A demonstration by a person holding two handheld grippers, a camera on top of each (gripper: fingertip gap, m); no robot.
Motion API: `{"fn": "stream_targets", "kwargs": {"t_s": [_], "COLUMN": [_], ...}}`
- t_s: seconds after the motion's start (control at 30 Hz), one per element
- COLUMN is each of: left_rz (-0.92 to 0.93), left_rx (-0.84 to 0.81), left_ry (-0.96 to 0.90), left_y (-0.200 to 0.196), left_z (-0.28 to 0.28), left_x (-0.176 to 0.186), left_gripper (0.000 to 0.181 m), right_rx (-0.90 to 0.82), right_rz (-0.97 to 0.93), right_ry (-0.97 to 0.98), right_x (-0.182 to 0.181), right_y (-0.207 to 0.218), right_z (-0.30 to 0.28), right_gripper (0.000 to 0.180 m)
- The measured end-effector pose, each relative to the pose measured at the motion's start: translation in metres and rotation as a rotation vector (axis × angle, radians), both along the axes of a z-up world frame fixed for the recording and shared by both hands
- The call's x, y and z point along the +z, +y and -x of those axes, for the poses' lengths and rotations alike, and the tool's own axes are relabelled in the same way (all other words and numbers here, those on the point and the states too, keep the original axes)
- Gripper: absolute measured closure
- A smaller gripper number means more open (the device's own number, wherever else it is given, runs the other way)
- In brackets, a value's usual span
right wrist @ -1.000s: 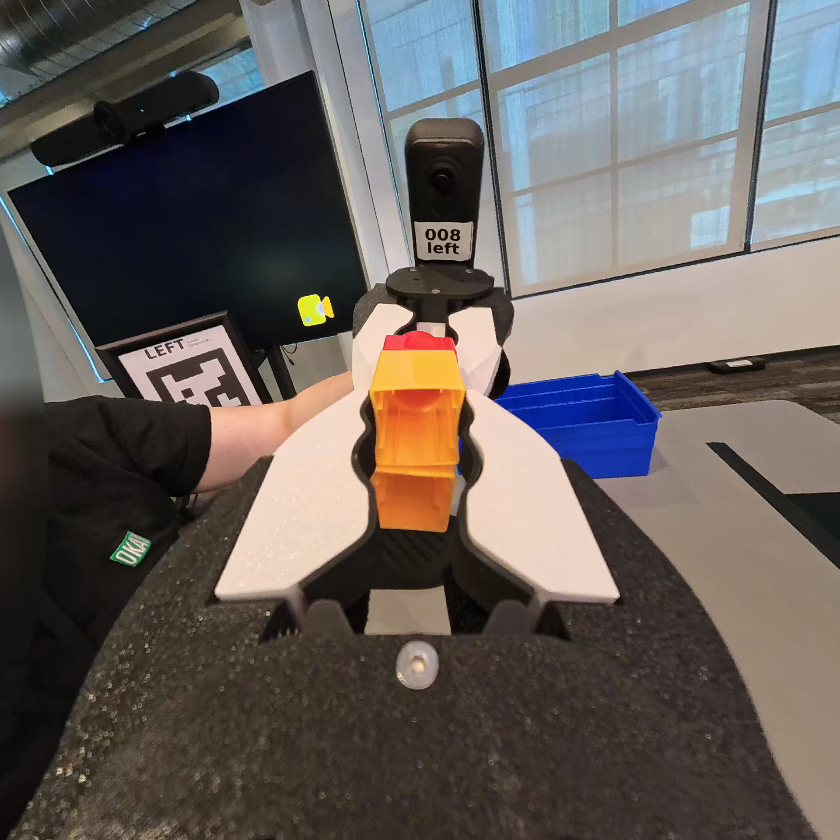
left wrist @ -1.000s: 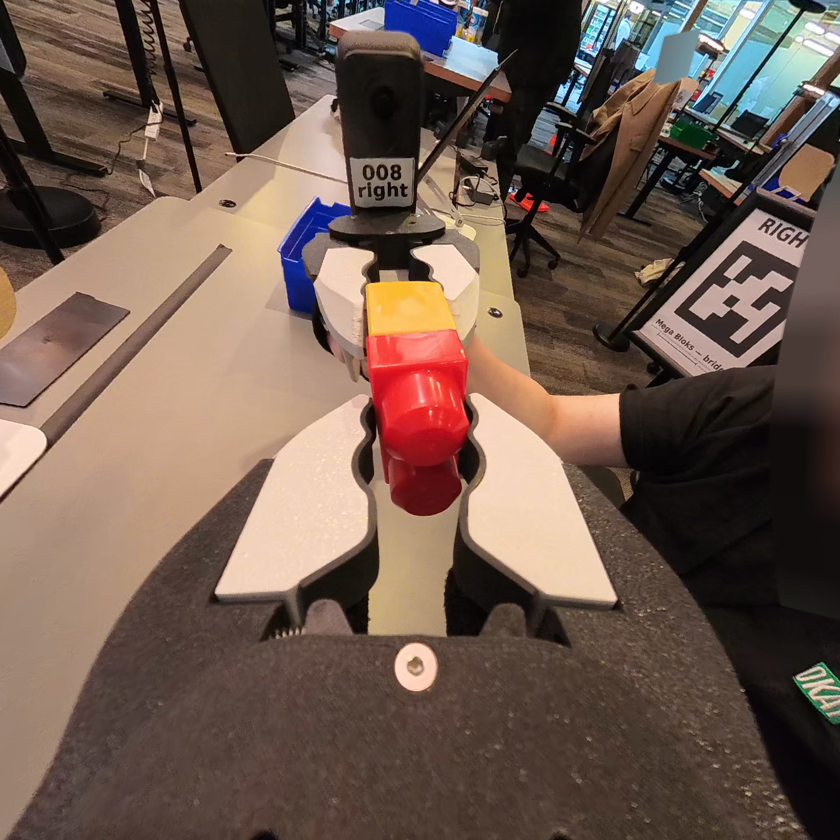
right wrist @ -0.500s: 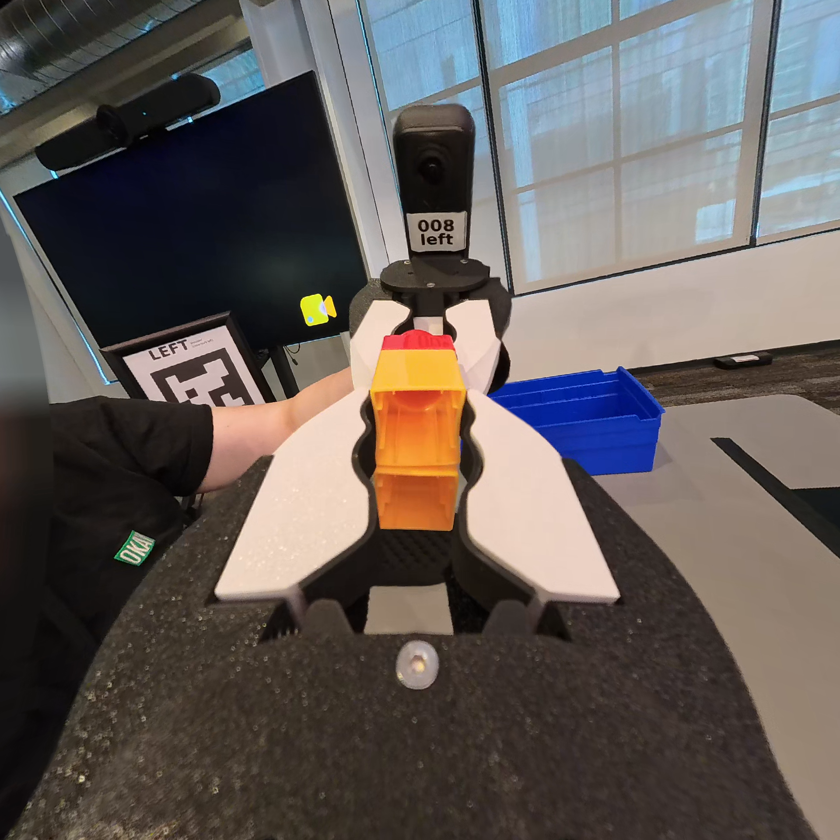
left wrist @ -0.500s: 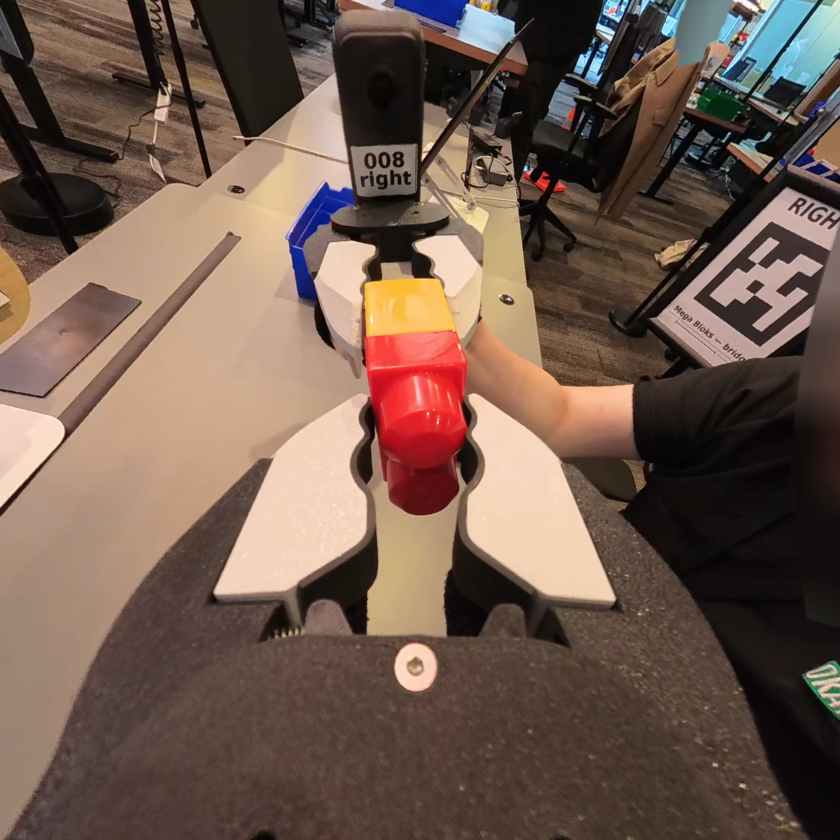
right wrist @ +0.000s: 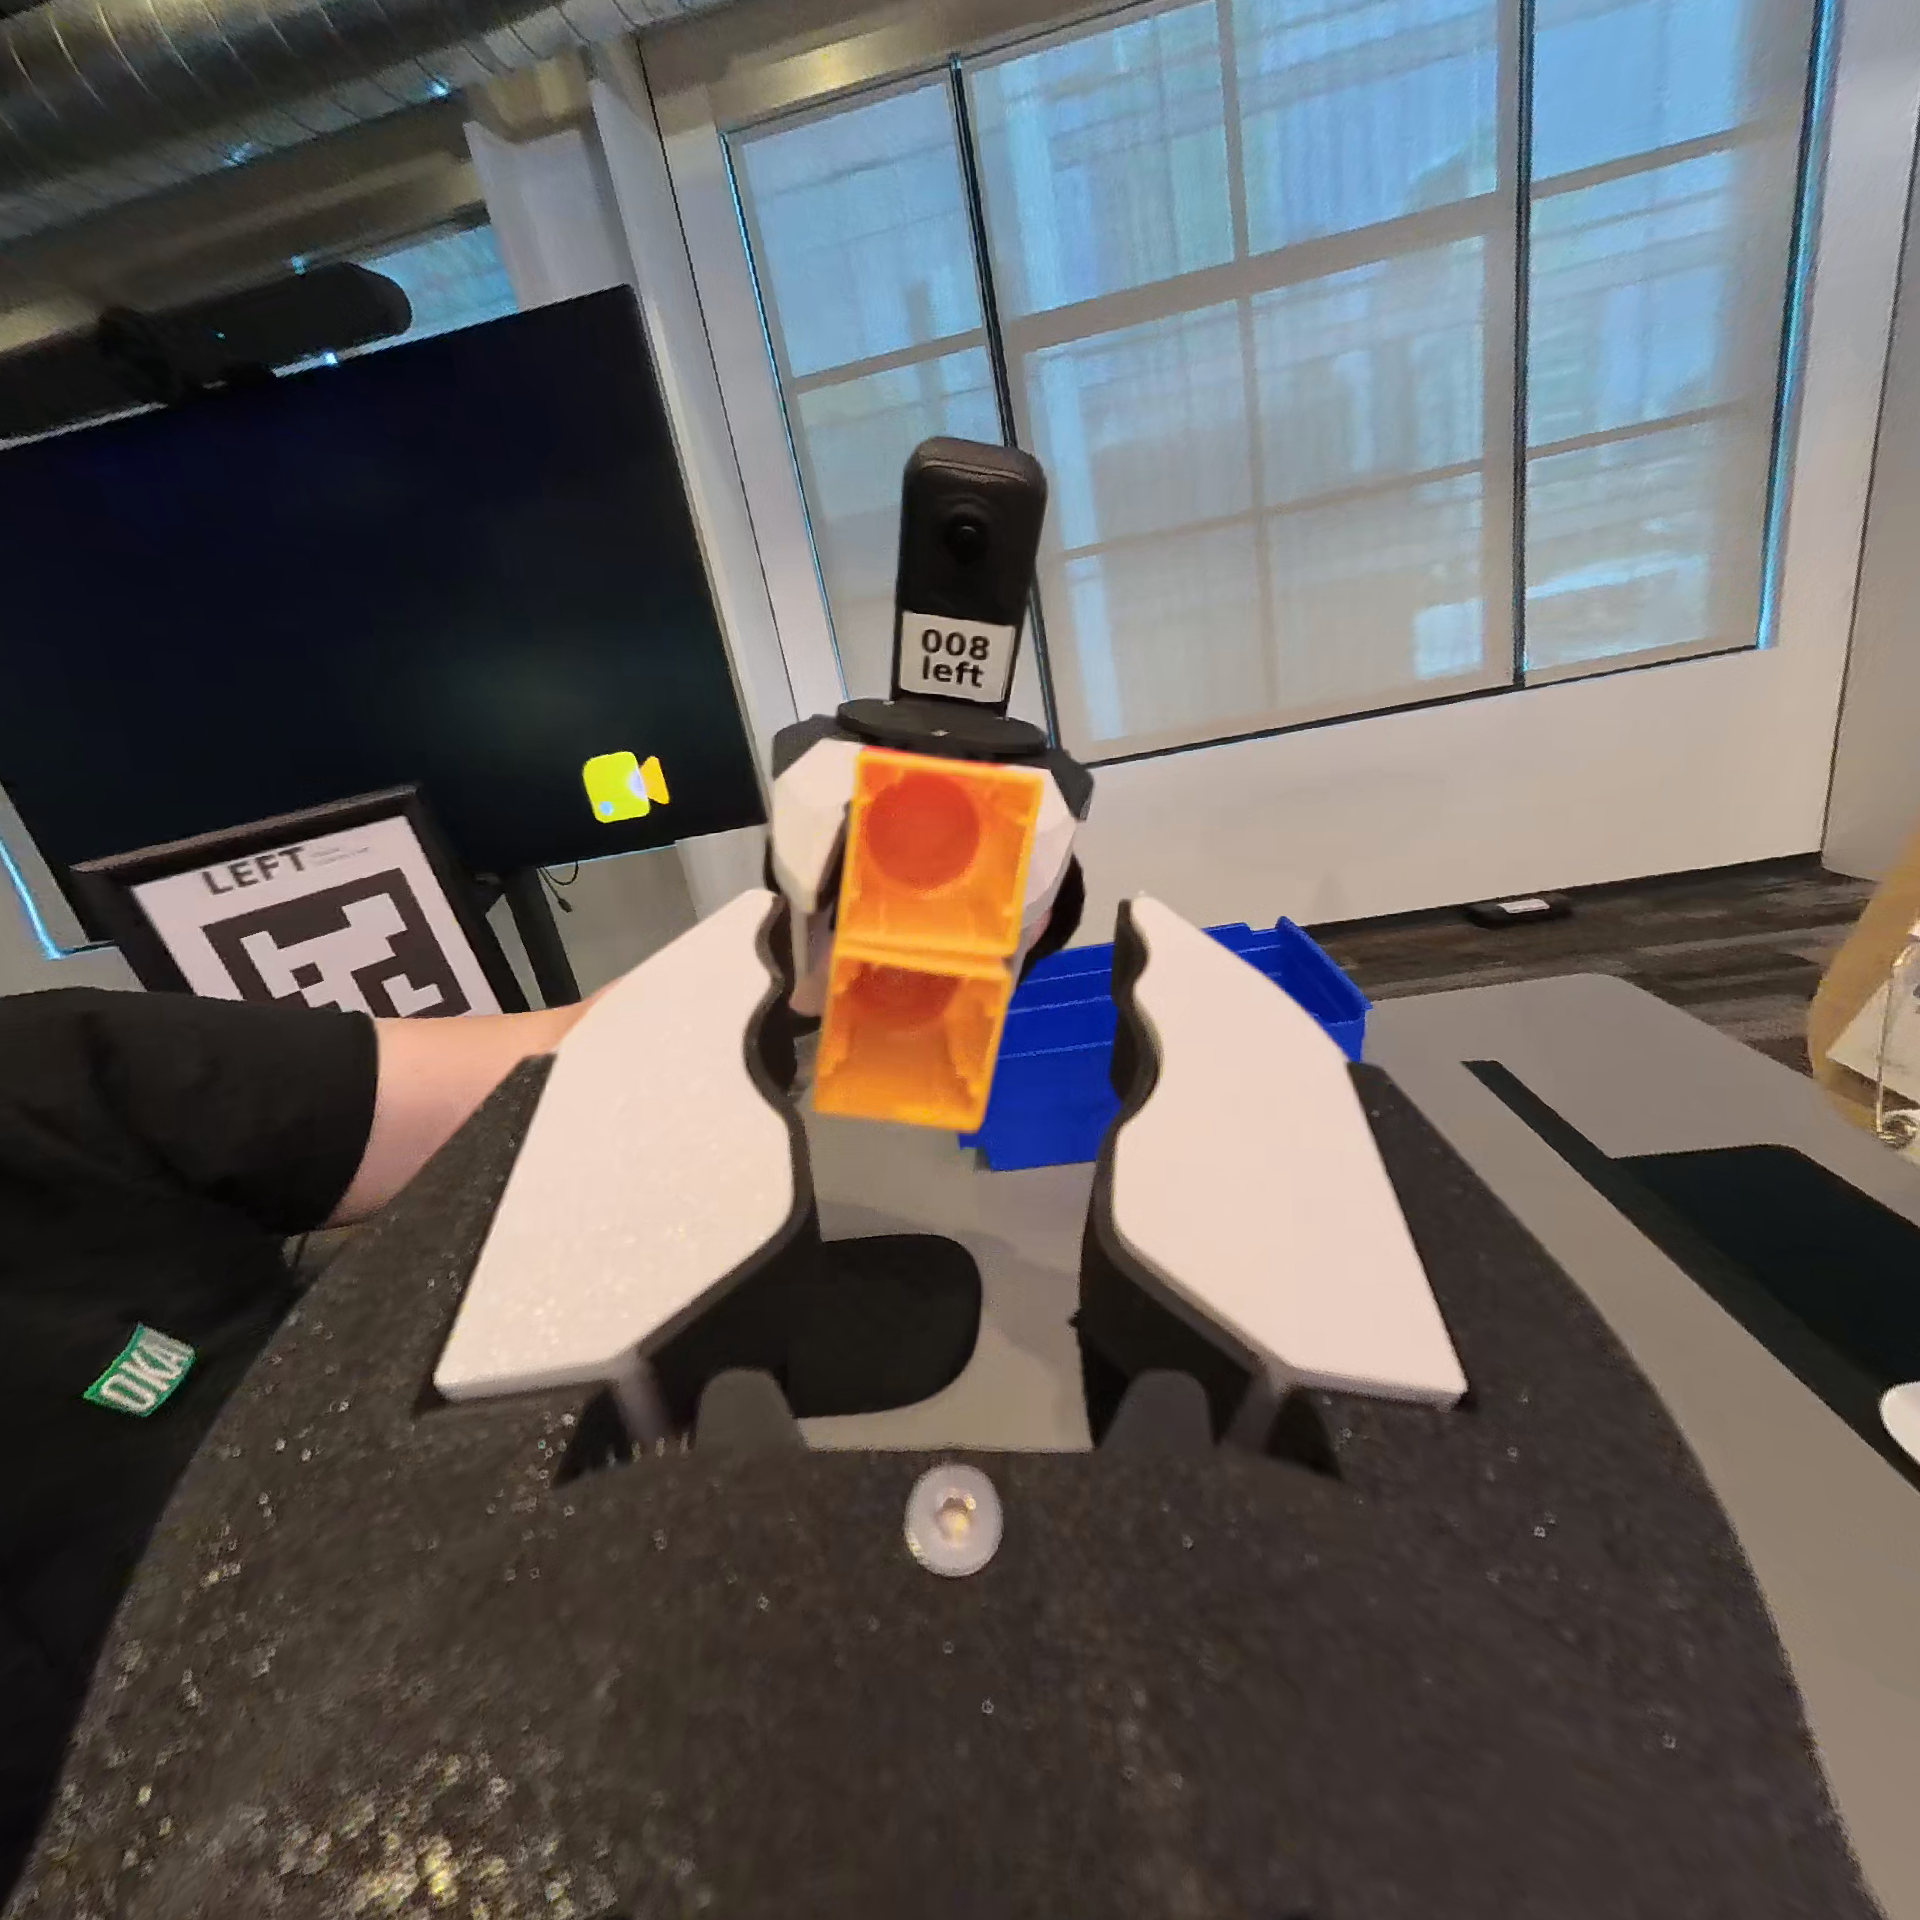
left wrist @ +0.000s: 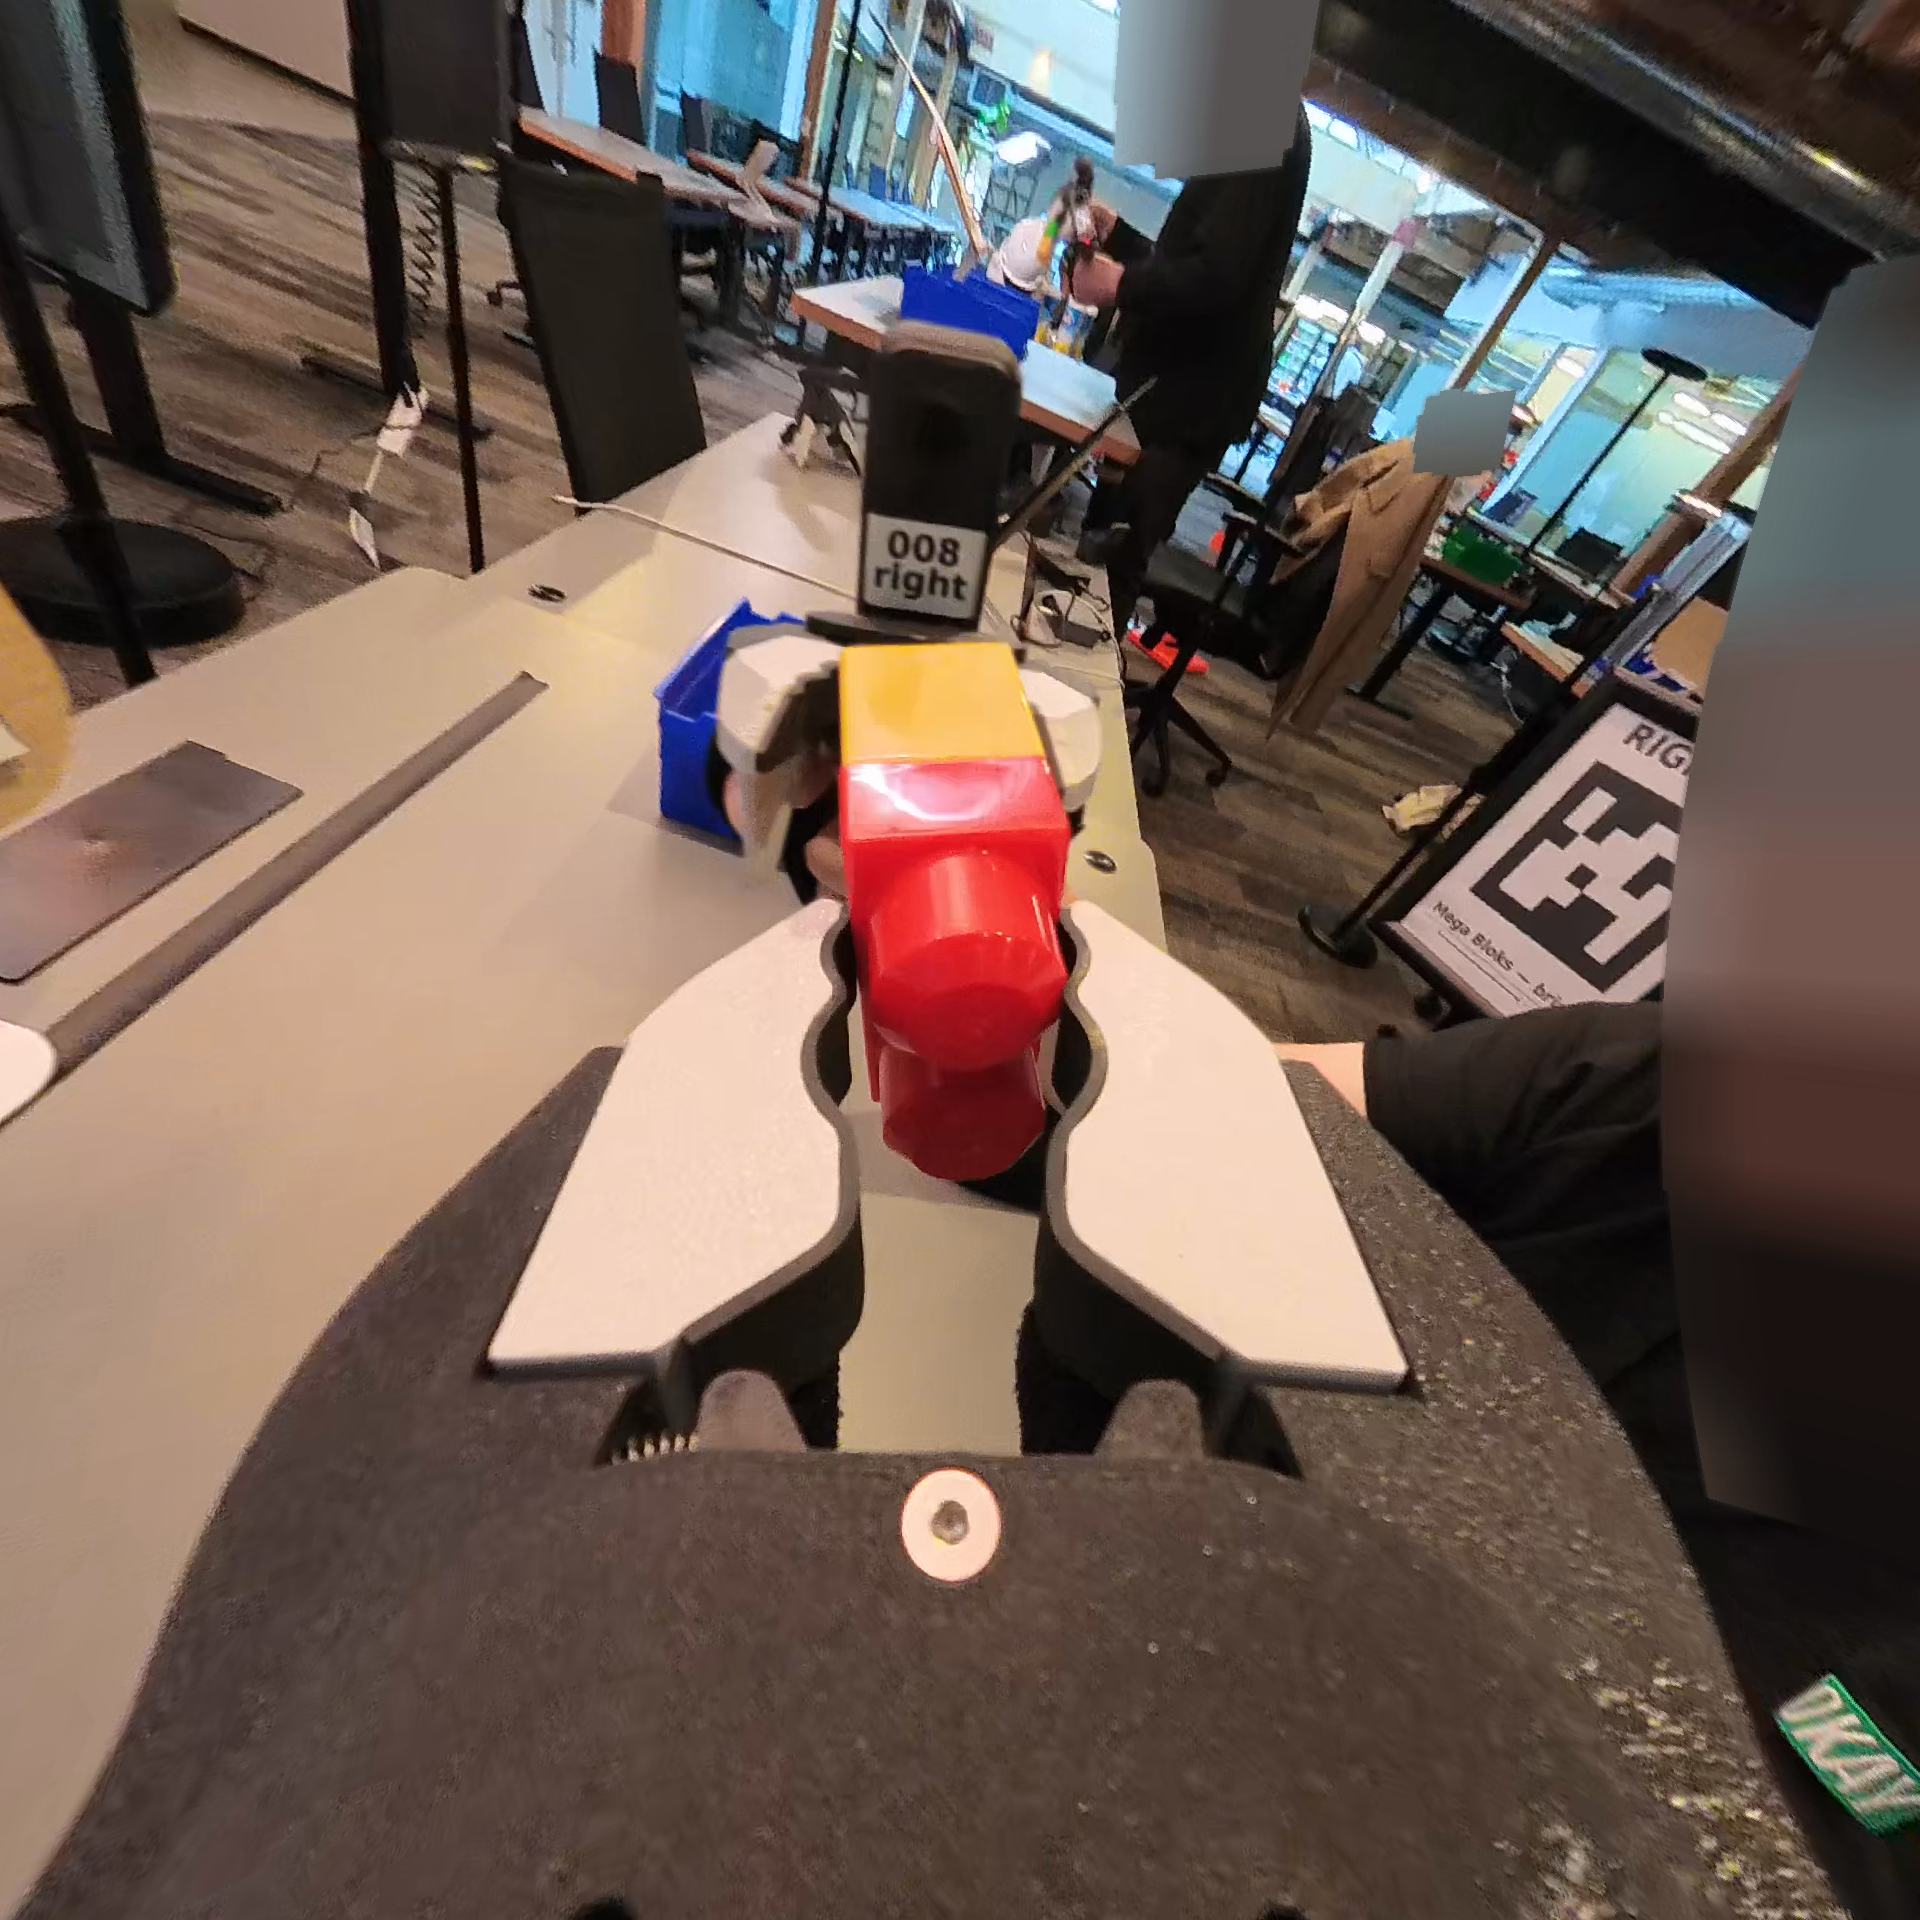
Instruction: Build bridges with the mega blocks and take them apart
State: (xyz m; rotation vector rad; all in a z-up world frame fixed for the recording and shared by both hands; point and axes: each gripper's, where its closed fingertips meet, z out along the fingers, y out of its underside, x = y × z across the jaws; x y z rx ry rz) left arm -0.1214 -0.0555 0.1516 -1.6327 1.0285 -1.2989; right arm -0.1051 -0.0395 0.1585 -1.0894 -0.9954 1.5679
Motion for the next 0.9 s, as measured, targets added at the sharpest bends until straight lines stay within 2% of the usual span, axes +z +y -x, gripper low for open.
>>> {"fn": "stream_targets", "kwargs": {"t_s": [0.23,0.33,0.5,0.57,0.67,0.83,0.9], "left_rz": [-0.033,-0.049,-0.077,-0.082,-0.102,-0.077,-0.078], "left_rx": [0.027,0.021,0.053,0.071,0.078,0.052,0.032], "left_ry": [0.011,0.038,0.092,0.122,0.150,0.087,0.115], "left_y": [0.000,-0.002,0.000,0.000,-0.001,-0.003,-0.005], "left_z": [0.008,0.004,0.005,0.006,0.007,0.003,0.002], "left_x": [0.005,0.002,-0.003,-0.010,-0.021,-0.016,-0.019], "left_gripper": [0.145,0.146,0.145,0.134,0.138,0.146,0.146], "right_rx": [0.068,0.124,0.122,0.101,0.090,0.106,0.113], "right_rz": [0.033,0.028,0.027,0.020,0.030,0.018,0.004], "right_ry": [-0.113,-0.097,-0.095,-0.081,-0.057,-0.070,-0.084], "right_x": [-0.015,-0.016,-0.017,-0.014,-0.011,-0.013,-0.015], "right_y": [-0.012,-0.019,-0.017,-0.015,-0.012,-0.015,-0.017], "right_z": [0.021,0.026,0.025,0.023,0.020,0.023,0.022], "right_gripper": [0.117,0.143,0.144,0.144,0.144,0.144,0.144]}}
